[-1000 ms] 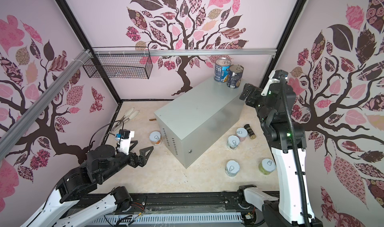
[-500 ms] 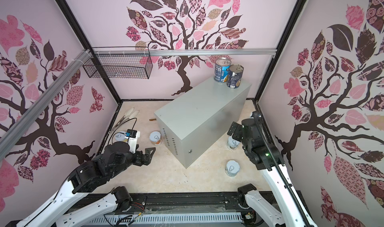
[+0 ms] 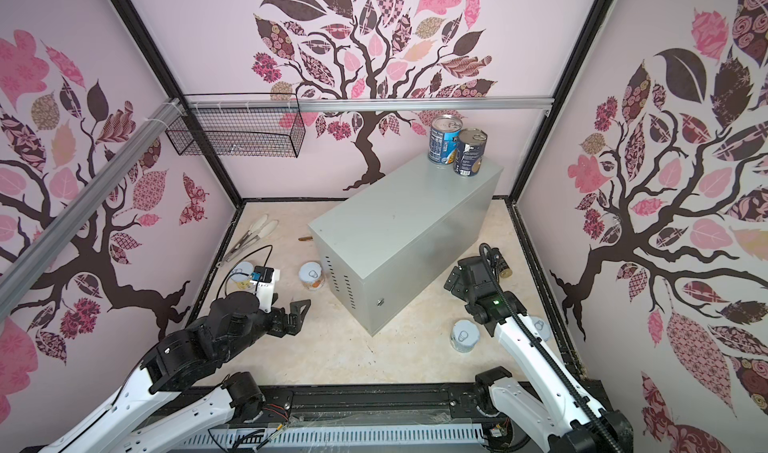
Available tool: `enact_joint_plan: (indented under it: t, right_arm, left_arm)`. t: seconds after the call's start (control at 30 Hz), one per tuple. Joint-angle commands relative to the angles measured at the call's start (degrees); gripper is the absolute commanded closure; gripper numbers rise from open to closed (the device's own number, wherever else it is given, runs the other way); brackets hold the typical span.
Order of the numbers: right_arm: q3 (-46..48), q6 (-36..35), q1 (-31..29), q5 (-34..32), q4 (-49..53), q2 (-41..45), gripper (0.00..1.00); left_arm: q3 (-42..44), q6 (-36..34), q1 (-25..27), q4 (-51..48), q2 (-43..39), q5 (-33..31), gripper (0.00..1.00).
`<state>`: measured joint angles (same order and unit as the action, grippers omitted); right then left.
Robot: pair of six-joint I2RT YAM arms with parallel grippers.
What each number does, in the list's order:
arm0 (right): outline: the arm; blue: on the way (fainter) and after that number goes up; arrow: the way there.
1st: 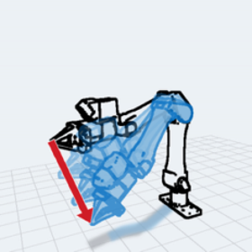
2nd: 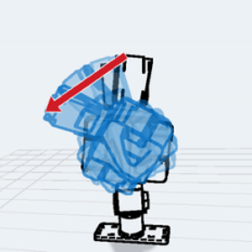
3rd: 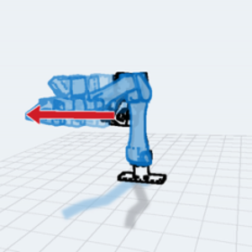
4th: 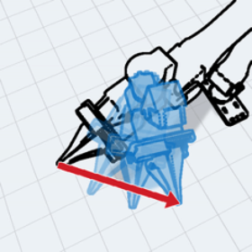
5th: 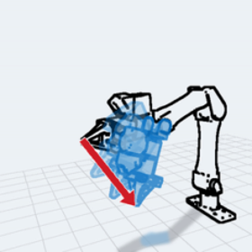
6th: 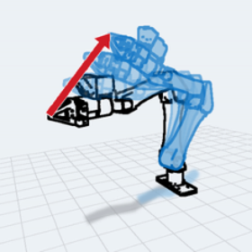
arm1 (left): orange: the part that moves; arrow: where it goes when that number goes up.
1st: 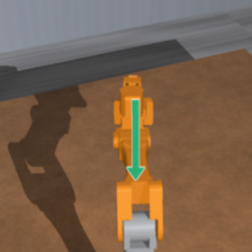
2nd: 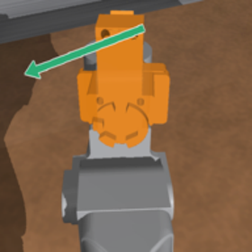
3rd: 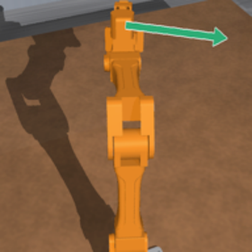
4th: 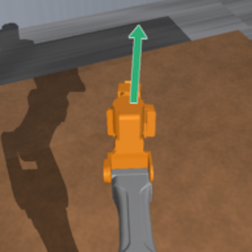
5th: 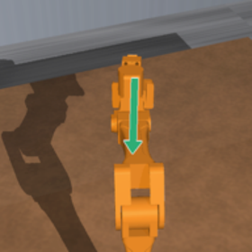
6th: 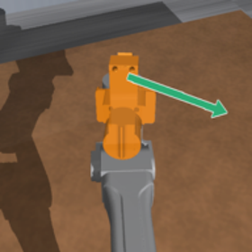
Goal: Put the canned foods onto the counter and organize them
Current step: 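Open the right gripper and lower it toward the white-lidded floor cans, then grasp the white-lidded can nearest the cabinet with the right gripper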
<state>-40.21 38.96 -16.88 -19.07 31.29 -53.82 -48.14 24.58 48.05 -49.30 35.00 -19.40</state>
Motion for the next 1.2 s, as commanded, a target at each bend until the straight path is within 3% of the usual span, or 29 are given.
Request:
enact_joint_plan:
  t: [0.0, 0.23, 0.4, 0.57, 0.83, 1.0, 1.17]
  right_arm:
    - [1.79, 1.40, -0.34, -0.73, -4.76, -2.52, 0.00]
    - [2.85, -0.53, -0.34, -2.49, -9.62, -9.58, 0.00]
    - [-1.10, -3.40, -0.34, -7.01, -4.93, -12.12, 0.00]
    - [3.09, -3.34, -0.36, -5.41, -8.05, -12.54, 0.00]
    - [1.80, 0.83, -0.34, -4.80, -15.82, -18.75, 0.00]
    - [-1.01, -0.04, -0.26, -6.39, -16.02, -24.83, 0.00]
    - [0.86, -1.54, 0.93, -9.14, -18.67, -24.86, 0.00]
  left_arm:
    - [1.65, -1.11, -0.06, 1.67, 0.39, 0.98, 0.02]
    - [1.60, -1.39, 2.23, 1.49, 1.00, 0.53, 0.02]
    - [1.47, -1.39, 4.31, 1.14, 1.64, 0.13, 0.02]
    - [1.52, -1.56, 5.11, 1.28, 0.65, 0.09, 0.02]
    - [1.73, -1.46, 5.20, 1.32, -0.98, -0.76, 0.02]
    - [1.67, -1.30, 5.21, 0.93, -1.42, -1.92, 0.02]
    - [1.82, -1.33, 4.88, 1.27, -1.80, -2.03, 0.02]
